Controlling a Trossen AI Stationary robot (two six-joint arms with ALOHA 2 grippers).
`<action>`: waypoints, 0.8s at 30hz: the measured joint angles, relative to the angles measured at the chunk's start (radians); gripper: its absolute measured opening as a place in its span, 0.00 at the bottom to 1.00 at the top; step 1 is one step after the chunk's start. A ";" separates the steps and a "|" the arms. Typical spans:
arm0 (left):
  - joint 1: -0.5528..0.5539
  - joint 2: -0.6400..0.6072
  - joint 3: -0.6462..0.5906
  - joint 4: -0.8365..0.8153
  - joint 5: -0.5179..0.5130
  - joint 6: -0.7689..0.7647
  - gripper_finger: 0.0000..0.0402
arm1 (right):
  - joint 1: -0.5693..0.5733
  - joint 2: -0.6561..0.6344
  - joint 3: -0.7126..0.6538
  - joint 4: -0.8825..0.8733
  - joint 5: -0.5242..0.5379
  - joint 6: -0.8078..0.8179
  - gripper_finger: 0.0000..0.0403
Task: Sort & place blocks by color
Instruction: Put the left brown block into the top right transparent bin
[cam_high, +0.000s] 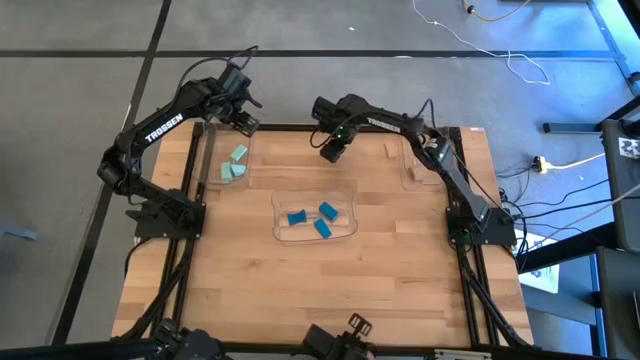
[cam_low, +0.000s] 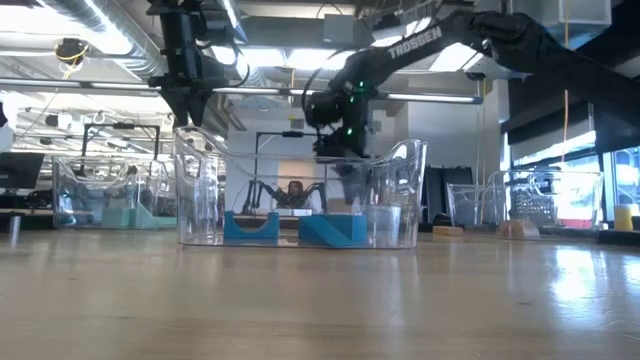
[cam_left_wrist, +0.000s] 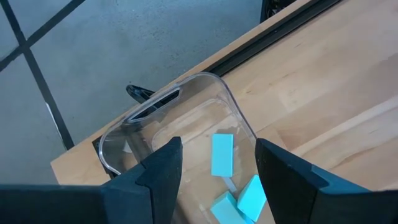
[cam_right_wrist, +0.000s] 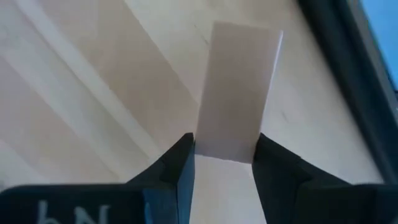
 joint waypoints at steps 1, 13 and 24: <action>0.000 0.000 0.000 0.000 0.001 0.005 0.48 | 0.000 -0.013 0.000 -0.016 0.014 0.000 0.32; -0.040 0.000 0.000 0.000 0.128 0.065 0.48 | 0.000 -0.219 0.000 -0.236 0.180 0.112 0.32; -0.121 0.000 0.000 0.002 0.181 0.086 0.48 | -0.030 -0.393 -0.021 -0.334 0.298 0.243 0.32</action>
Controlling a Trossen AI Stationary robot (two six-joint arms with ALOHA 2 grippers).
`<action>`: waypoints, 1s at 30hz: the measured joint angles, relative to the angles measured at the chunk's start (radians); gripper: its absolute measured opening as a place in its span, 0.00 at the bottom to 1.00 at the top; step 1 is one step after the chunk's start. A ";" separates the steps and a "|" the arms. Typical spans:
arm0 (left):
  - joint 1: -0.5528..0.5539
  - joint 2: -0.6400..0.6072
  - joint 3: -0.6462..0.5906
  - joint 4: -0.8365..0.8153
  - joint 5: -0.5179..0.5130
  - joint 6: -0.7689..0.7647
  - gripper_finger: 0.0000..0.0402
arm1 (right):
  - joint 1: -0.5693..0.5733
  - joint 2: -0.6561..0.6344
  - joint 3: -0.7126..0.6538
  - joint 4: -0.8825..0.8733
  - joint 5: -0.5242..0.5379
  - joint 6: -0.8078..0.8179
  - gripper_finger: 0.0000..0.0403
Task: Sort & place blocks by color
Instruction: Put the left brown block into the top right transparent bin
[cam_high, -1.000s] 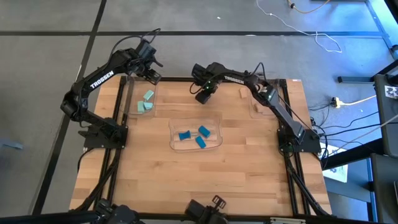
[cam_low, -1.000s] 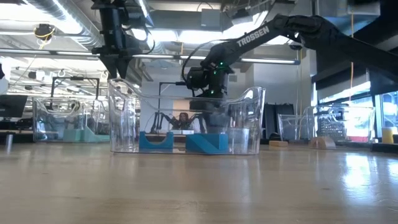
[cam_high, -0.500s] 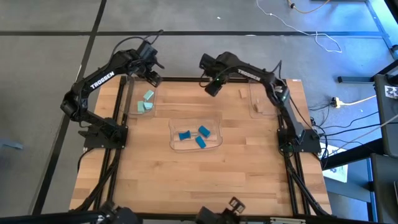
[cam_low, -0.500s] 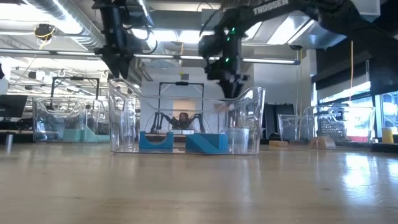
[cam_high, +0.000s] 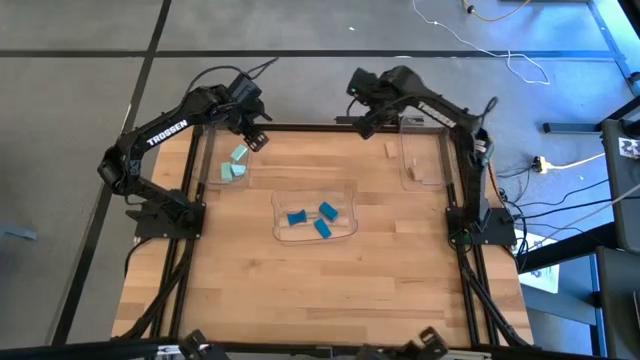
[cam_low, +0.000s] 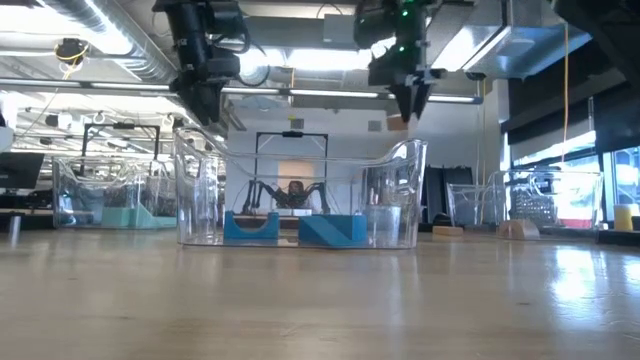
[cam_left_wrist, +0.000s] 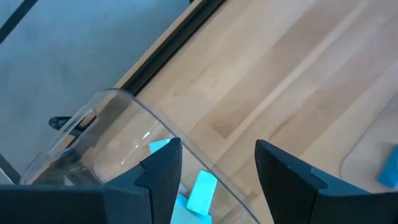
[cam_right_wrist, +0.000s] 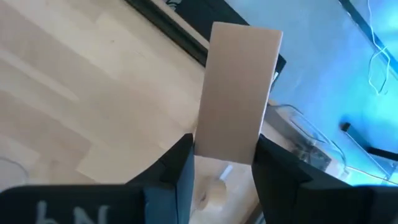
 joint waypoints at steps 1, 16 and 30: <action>-0.009 0.000 0.000 0.000 0.000 0.000 0.48 | -0.006 -0.016 -0.008 -0.001 0.000 0.000 0.32; -0.123 0.000 0.000 0.042 0.080 0.084 0.48 | -0.149 -0.345 -0.537 0.024 -0.032 0.125 0.32; -0.154 0.000 0.000 0.162 0.426 0.248 0.48 | -0.254 -0.411 -0.998 0.316 -0.154 0.095 0.32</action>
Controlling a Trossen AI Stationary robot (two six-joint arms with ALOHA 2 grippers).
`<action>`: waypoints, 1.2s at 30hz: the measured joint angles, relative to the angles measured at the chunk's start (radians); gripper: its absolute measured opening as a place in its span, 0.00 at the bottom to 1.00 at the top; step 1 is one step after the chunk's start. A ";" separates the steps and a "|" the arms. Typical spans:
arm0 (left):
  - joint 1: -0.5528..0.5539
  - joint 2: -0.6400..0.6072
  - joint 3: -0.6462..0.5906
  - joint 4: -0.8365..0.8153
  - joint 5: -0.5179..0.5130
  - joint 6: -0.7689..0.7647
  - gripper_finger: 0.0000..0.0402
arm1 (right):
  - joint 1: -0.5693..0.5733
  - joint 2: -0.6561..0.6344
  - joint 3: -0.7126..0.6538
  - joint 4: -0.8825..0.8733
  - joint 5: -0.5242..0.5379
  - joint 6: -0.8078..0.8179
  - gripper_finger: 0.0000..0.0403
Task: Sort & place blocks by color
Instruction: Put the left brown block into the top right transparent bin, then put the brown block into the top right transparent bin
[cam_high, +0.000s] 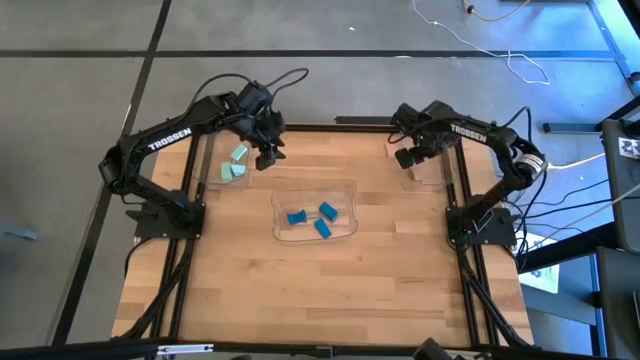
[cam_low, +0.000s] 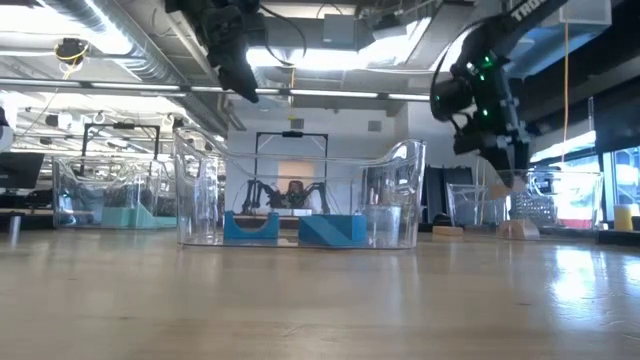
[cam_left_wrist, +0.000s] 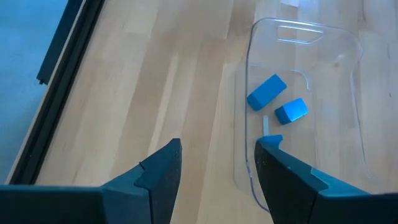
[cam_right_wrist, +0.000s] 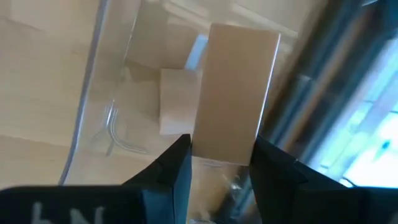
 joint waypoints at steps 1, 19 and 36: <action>0.000 0.000 0.000 0.000 -0.006 -0.009 0.48 | -0.006 0.000 -0.022 0.024 -0.016 -0.005 0.32; 0.000 0.000 0.000 -0.001 -0.009 -0.022 0.48 | -0.025 0.000 -0.118 0.116 -0.030 0.001 0.52; 0.000 0.000 0.000 -0.010 -0.025 -0.021 0.48 | 0.077 0.006 0.200 0.345 -0.081 -0.010 0.52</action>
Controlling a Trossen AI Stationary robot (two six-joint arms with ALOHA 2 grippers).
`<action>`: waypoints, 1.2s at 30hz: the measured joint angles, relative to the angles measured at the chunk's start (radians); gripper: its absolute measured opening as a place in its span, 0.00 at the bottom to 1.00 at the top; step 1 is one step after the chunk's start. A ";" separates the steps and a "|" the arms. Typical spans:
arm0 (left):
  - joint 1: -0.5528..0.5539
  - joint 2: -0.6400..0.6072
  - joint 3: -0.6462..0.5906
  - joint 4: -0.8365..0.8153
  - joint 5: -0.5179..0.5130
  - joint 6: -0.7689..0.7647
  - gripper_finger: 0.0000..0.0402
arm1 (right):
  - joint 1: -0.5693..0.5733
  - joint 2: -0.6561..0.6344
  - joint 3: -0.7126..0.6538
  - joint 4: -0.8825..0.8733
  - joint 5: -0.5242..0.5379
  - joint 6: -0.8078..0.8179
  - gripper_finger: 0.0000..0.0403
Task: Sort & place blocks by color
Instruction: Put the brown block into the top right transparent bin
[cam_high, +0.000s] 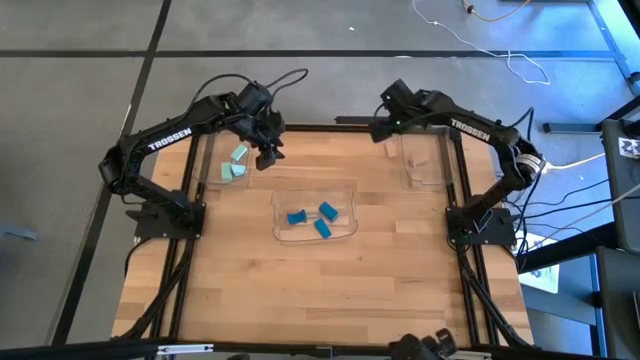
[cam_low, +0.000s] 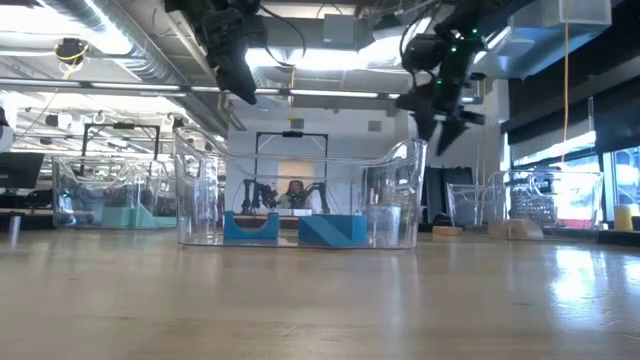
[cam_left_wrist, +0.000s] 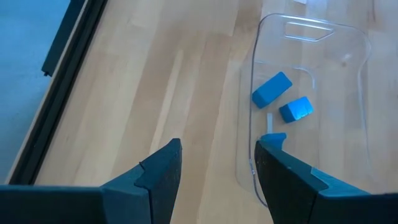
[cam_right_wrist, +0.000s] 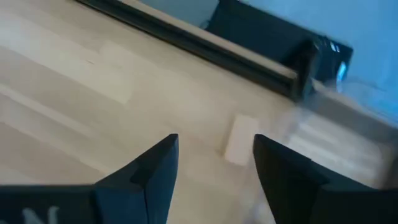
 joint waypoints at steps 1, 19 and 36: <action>0.000 0.000 0.000 0.000 -0.008 0.000 0.48 | 0.007 0.007 0.000 0.026 0.000 -0.009 0.51; 0.001 0.000 0.000 0.001 -0.067 0.008 0.48 | -0.016 0.292 -0.002 0.120 0.050 0.041 0.47; 0.001 0.000 0.000 0.001 -0.067 0.008 0.48 | -0.023 0.391 -0.002 0.064 0.060 0.097 0.47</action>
